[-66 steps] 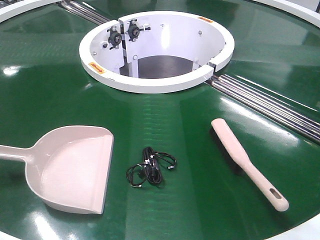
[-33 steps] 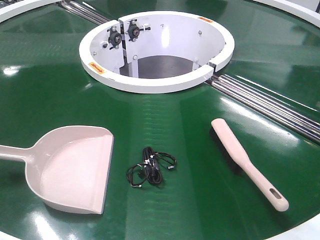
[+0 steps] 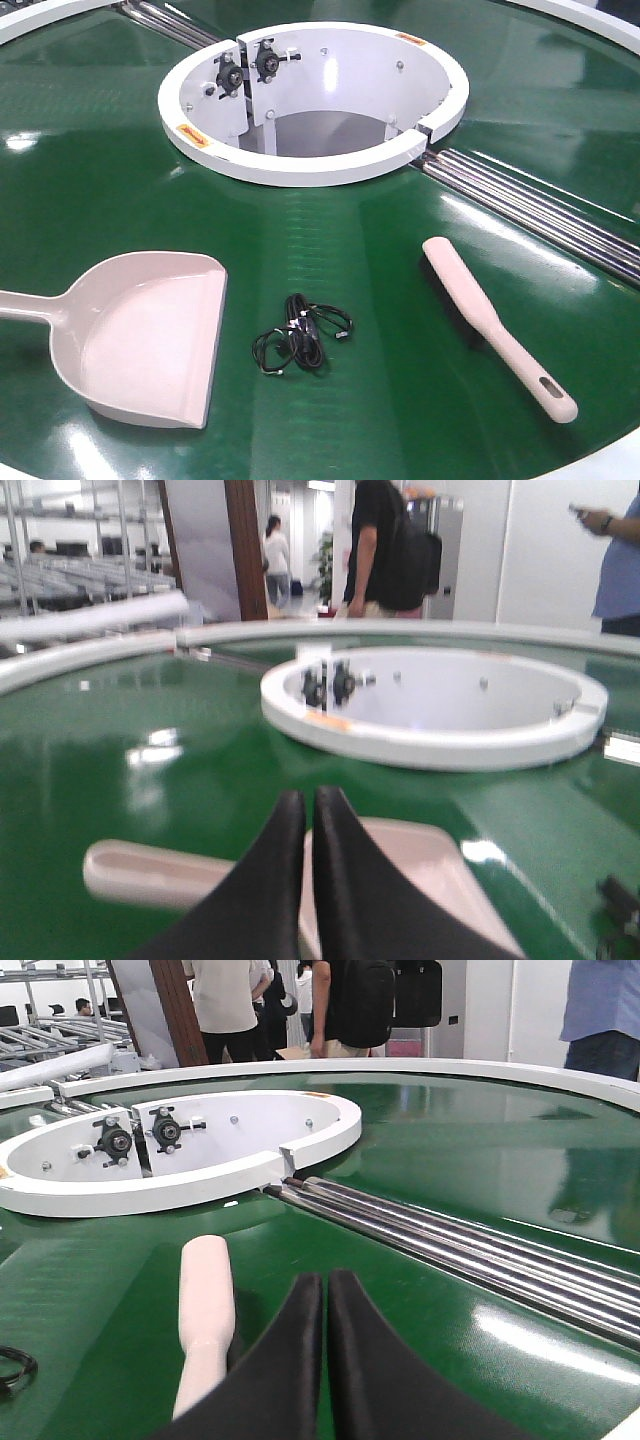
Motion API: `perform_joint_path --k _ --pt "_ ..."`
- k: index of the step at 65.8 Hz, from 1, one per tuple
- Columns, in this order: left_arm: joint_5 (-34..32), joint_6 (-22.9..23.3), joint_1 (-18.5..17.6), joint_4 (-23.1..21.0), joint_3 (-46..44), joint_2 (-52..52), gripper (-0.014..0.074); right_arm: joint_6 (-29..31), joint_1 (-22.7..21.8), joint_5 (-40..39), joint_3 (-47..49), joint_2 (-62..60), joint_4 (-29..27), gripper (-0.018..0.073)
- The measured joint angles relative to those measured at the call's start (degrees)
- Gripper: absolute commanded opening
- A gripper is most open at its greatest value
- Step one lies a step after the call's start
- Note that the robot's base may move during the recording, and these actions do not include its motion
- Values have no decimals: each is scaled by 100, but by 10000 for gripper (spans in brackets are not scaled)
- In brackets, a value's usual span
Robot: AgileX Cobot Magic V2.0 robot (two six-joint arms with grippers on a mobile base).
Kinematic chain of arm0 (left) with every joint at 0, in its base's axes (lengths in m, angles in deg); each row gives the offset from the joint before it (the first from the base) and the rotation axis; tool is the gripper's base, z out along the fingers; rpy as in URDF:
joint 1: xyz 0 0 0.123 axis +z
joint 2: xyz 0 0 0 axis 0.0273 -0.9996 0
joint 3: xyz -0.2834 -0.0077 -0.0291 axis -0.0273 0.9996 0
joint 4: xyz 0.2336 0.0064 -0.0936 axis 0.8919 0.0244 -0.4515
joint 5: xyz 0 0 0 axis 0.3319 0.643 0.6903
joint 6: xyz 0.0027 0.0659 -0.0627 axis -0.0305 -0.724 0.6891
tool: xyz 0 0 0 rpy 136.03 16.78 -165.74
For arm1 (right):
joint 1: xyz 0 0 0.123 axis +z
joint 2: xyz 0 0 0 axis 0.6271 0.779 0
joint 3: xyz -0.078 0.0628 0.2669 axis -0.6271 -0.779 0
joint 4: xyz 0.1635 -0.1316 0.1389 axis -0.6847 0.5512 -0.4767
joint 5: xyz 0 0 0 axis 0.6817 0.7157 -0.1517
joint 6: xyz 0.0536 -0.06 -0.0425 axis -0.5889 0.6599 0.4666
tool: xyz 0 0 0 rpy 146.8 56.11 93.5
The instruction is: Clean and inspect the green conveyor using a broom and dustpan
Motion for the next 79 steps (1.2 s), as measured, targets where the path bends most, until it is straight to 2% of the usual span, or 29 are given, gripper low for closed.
perform_joint_path --k 11,27,38,54,64,79 --pt "370 0 0 46 -1039 -325 -6 0 0 0 0 0 -1 -8" --pt "1790 0 0 63 -2476 -2062 -6 0 0 0 0 0 -1 -8" --pt "2192 0 0 0 -2655 -3083 -6 0 0 0 0 0 -1 -8" --pt "2214 0 0 0 -2655 -3786 11 0 0 0 0 0 -6 -8" --pt "2181 -6 0 75 -2655 -3851 101 0 0 0 0 0 -6 -8" --pt "2149 -22 0 163 -2655 -3851 399 0 0 0 0 0 -6 -8"
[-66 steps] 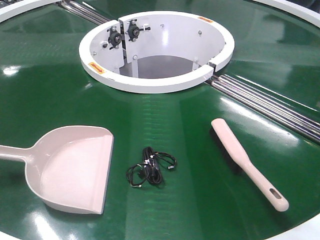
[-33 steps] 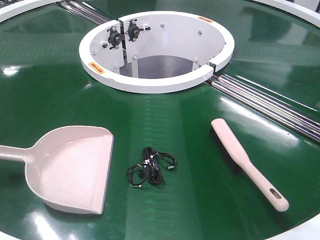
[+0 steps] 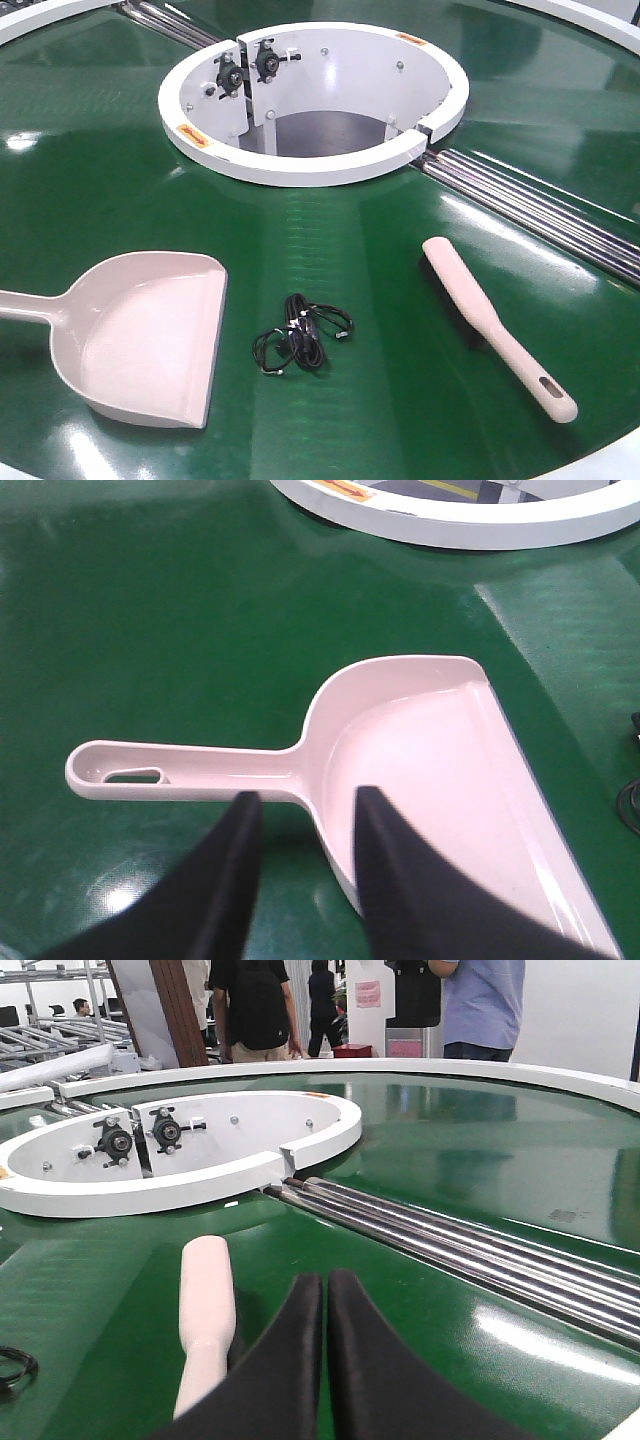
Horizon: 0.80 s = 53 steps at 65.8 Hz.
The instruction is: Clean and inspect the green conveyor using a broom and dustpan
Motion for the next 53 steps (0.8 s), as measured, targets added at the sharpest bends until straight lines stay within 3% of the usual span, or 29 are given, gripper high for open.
perform_joint_path --k 8,20,29,41,48,53 --pt "-39 0 0 5 0 0 498 0 0 0 0 0 0 -8" --pt "-42 16 0 -13 -14 0 502 0 0 0 0 0 0 -8" --pt "819 -295 0 20 -646 -113 502 0 0 0 0 0 0 -8" --pt "2368 -1725 0 16 -2311 -926 502 0 0 0 0 0 0 -8" --pt "3325 -3045 0 -452 -3093 -1607 502 0 0 0 0 0 0 -8" --pt "3628 -3864 0 -781 -3433 -2037 502 0 0 0 0 0 -1 -8"
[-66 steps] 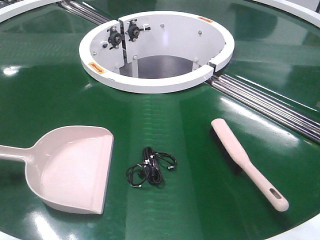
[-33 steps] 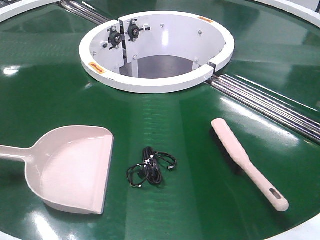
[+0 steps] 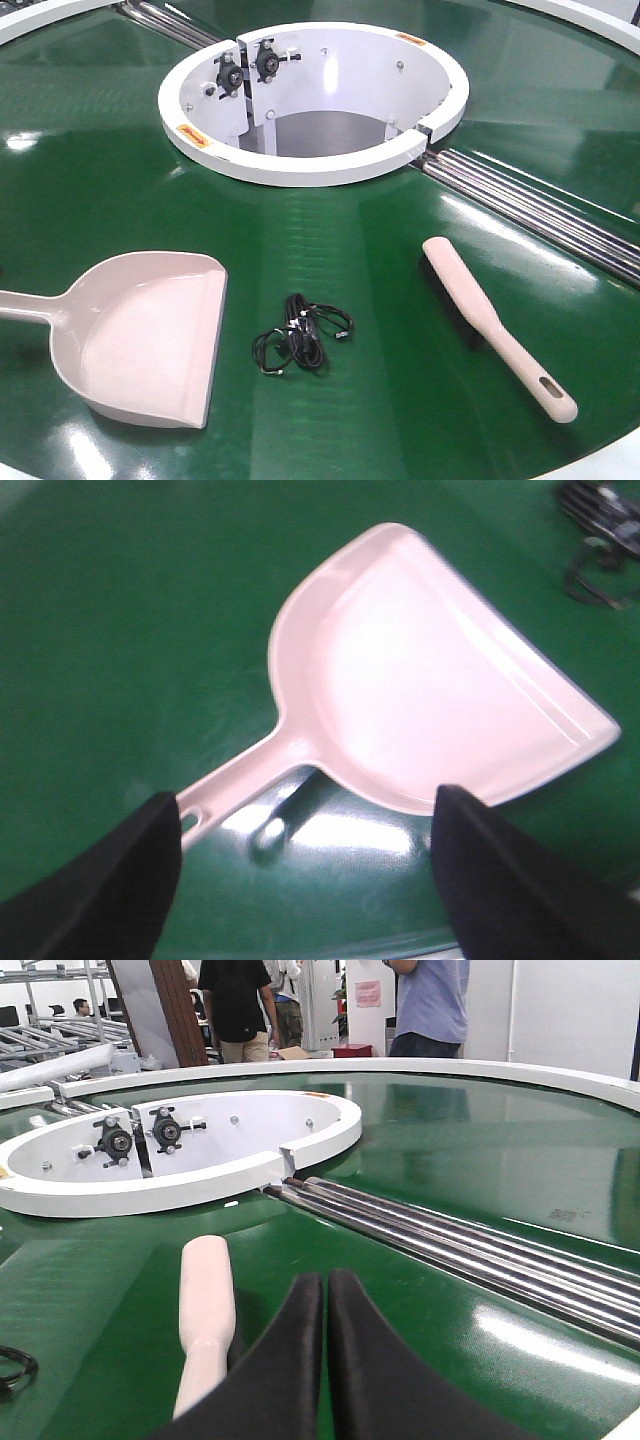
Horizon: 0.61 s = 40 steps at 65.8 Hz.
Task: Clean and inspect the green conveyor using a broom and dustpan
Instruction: 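Grasp the beige dustpan handle with the left gripper and pull it toward the cable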
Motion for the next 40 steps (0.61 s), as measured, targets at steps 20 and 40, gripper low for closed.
perform_joint_path --k 20,40 --pt "-233 -2100 0 283 -375 -1519 502 0 0 0 0 0 -5 -8" --pt "-136 -2560 0 1487 -479 -2483 504 0 0 0 0 0 -5 -8"
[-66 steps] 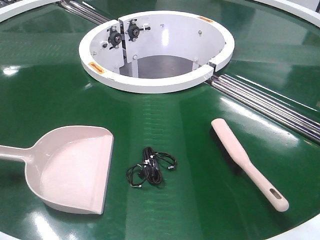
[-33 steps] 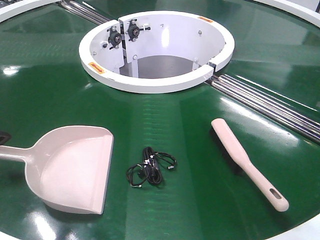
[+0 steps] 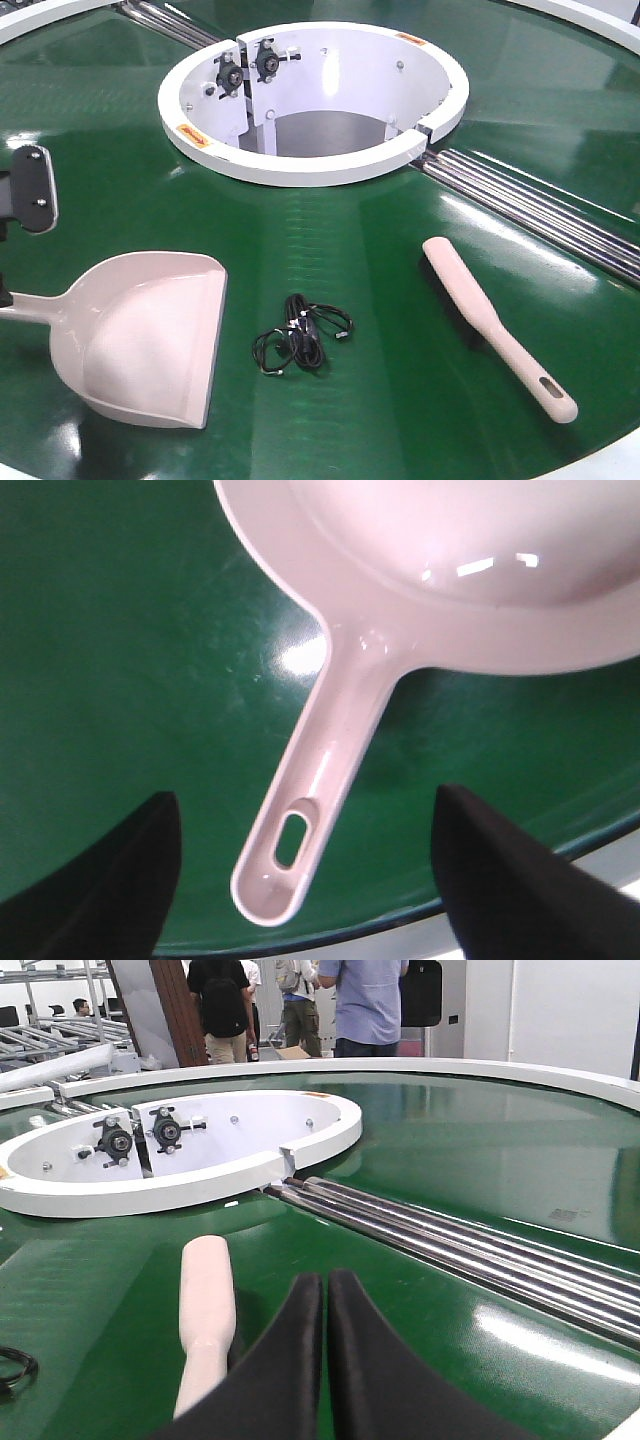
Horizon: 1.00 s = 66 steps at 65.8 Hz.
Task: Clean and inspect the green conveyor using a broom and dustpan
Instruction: 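Grasp the beige dustpan handle with the left gripper and pull it toward the cable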
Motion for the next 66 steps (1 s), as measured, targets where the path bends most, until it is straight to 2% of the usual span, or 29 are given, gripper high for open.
perform_joint_path --k 10,38,55,61,66 --pt "-122 -390 0 32 0 -379 504 0 0 0 0 0 -1 -8" --pt "-201 -891 0 65 0 -1229 504 0 0 0 0 0 -1 -8" --pt "-277 -1068 0 307 -17 -1597 504 0 0 0 0 0 -1 -8" --pt "-353 -1108 0 383 -17 -1694 487 0 0 0 0 0 -1 -8" --pt "-374 -1185 0 439 -17 -1744 439 0 0 0 0 0 -1 -8"
